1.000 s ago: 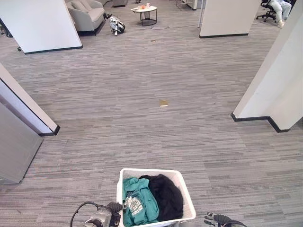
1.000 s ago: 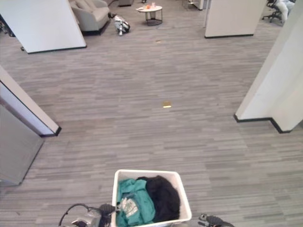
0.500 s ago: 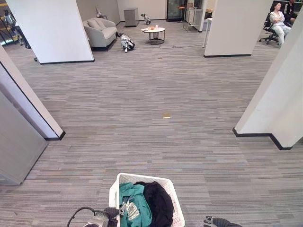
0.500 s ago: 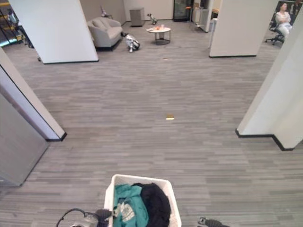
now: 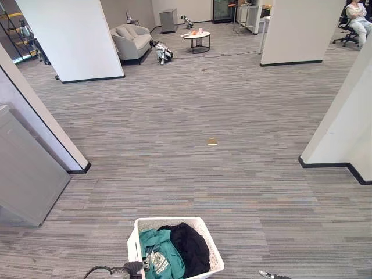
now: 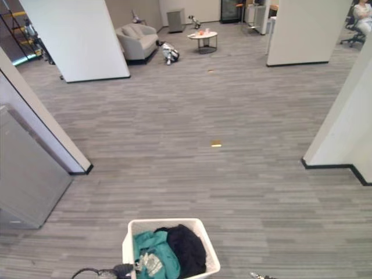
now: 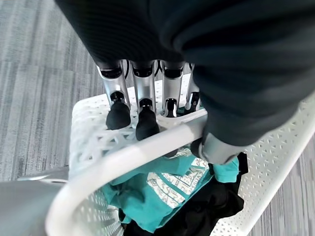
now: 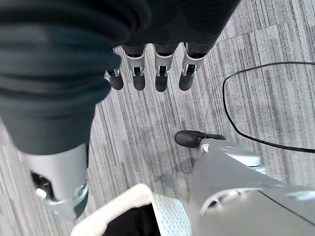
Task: Grab the laundry basket,head to the washer,open it,put in the laundry and shut it.
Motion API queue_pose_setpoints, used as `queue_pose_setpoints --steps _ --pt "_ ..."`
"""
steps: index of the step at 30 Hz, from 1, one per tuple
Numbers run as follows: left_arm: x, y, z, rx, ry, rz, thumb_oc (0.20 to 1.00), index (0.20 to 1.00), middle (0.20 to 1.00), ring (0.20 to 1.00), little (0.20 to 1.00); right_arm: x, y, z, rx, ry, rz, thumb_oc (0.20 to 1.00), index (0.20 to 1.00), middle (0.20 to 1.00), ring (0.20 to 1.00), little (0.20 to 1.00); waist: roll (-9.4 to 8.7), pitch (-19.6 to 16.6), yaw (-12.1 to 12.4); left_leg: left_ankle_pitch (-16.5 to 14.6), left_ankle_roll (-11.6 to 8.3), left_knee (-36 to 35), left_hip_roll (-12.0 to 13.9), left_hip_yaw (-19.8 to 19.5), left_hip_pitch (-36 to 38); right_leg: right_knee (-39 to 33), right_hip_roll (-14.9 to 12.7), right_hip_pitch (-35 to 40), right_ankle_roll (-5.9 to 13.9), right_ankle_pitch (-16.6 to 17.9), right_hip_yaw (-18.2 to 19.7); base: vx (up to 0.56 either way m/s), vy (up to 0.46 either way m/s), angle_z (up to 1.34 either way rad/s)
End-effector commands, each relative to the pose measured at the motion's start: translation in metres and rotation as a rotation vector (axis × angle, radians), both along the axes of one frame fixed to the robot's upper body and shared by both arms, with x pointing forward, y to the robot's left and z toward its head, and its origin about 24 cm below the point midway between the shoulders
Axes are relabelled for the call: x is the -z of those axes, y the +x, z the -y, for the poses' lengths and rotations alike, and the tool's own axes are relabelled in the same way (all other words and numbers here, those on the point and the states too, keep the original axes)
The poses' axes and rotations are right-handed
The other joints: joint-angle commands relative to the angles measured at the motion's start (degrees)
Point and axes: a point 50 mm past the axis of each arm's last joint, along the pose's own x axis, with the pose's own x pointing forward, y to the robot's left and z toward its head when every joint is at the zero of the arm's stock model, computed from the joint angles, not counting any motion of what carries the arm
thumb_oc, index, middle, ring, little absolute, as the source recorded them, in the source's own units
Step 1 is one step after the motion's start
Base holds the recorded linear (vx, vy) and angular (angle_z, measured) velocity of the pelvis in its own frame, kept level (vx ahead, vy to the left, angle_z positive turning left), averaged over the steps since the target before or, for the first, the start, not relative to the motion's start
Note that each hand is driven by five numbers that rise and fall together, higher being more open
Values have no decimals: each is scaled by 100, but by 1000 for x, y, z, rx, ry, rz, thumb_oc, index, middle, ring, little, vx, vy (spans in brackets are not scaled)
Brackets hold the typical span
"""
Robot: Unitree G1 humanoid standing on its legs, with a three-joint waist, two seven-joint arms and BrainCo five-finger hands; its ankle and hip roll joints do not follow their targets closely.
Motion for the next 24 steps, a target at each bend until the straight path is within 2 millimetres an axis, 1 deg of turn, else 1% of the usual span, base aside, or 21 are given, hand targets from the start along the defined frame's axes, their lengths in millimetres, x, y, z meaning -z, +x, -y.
queue_pose_setpoints --steps 1,6,7,8,11,12,13,14,15,16,17,18,19,20,21,22,23,24 --pt "-5 21 9 -182 -146 113 200 200 200 200 200 0 4 -1 19 -9 -10 1000 1000 1000 1000 1000 -457 -14 75 577 -24 -676 -415 -57 -60 -1192 -258 728 720 720 78 33 -9 -1" --pt "-13 41 9 -346 -219 219 200 200 200 200 200 -4 9 7 51 -32 10 1000 1000 1000 1000 1000 -427 19 122 598 -14 -676 -438 -193 -52 -1138 -285 760 707 683 -18 14 0 6" --pt "-13 41 9 -346 -219 219 200 200 200 200 200 -4 9 7 51 -32 10 1000 1000 1000 1000 1000 -427 19 122 598 -14 -676 -438 -193 -52 -1138 -285 760 707 683 -18 9 8 15" --pt "-17 49 10 -394 -247 260 200 200 200 200 200 -5 12 7 46 -41 21 1000 1000 1000 1000 1000 -426 42 158 617 -14 -676 -447 -256 -56 -1125 -300 766 699 681 -73 1 12 20" --pt "-23 61 13 -448 -284 325 200 200 200 200 200 -5 15 6 30 -48 25 1000 1000 1000 1000 1000 -455 91 256 660 -18 -676 -468 -413 -102 -1125 -333 790 694 674 -221 -7 4 24" --pt "-28 69 15 -476 -315 372 200 200 200 200 200 -4 18 3 16 -47 39 1000 1000 1000 1000 1000 -497 125 341 702 -22 -676 -489 -548 -165 -1125 -352 795 694 662 -359 -22 -3 62" --pt "-31 73 16 -483 -323 389 200 200 200 200 200 -4 20 1 13 -45 46 1000 1000 1000 1000 1000 -521 150 377 725 -37 -676 -484 -589 -196 -1115 -363 800 693 651 -440 -103 -23 63" --pt "-38 85 22 -461 -337 428 200 200 200 200 200 -5 29 -1 24 -43 86 1000 1000 1000 1000 1000 -578 316 434 792 -133 -508 -463 -562 -400 -1049 -418 787 687 630 -722 -94 -19 65" --pt "-38 85 22 -461 -337 429 200 200 200 200 200 -5 29 -1 24 -43 87 1000 1000 1000 1000 1000 -581 301 423 801 -129 -498 -468 -572 -431 -1050 -422 766 687 639 -734 -205 34 89" --pt "-46 98 29 -406 -342 476 200 200 200 200 200 -9 41 0 20 -54 141 1000 1000 1000 1000 1000 -611 435 314 972 -235 -290 -271 151 -803 -1004 -531 735 709 641 -1140 -88 85 125" --pt "-48 101 31 -380 -344 482 200 200 200 200 200 -11 47 1 -4 -60 157 1000 1000 1000 1000 1000 -609 408 196 909 -291 -327 -97 822 -801 -957 -567 762 799 584 -1279 -83 116 147" --pt "-49 102 32 -359 -337 483 200 200 200 200 200 -13 51 1 -21 -60 168 1000 1000 1000 1000 1000 -602 407 211 874 -257 -291 -72 1069 -819 -917 -593 751 804 577 -1385 27 100 146" --pt "-49 103 32 -333 -317 478 200 200 200 200 200 -14 55 0 -34 -64 180 1000 1000 1000 1000 1000 -587 408 195 860 -228 -283 5 1353 -815 -864 -628 756 804 553 -1551 -9 64 162" --pt "-49 103 32 -333 -317 478 200 200 200 200 200 -14 55 0 -34 -64 180 1000 1000 1000 1000 1000 -586 408 194 859 -227 -282 5 1353 -817 -862 -628 755 804 553 -1552 14 114 119" --pt "-49 105 35 -304 -314 477 200 200 200 200 200 -16 66 -6 -93 -57 202 1000 1000 1000 1000 1000 -558 401 207 760 -115 -302 -92 1305 -781 -724 -680 799 778 434 -1732 76 225 94" --pt "-45 99 34 -299 -307 458 200 200 200 200 200 -18 81 -19 -168 -35 243 1000 1000 1000 1000 1000 -566 373 244 636 -14 -320 -179 1183 -700 -557 -761 847 776 330 -1731 77 228 42" --pt "-45 98 34 -300 -306 458 200 200 200 200 200 -18 81 -19 -169 -34 242 1000 1000 1000 1000 1000 -569 378 237 629 -8 -320 -185 1183 -691 -534 -773 848 782 317 -1730 125 337 39" --pt "-41 89 26 -333 -295 445 200 200 200 200 200 -19 95 -40 -213 17 291 1000 1000 1000 1000 1000 -626 339 358 503 77 -296 -246 1126 -564 -381 -907 874 829 352 -1605 114 266 15"
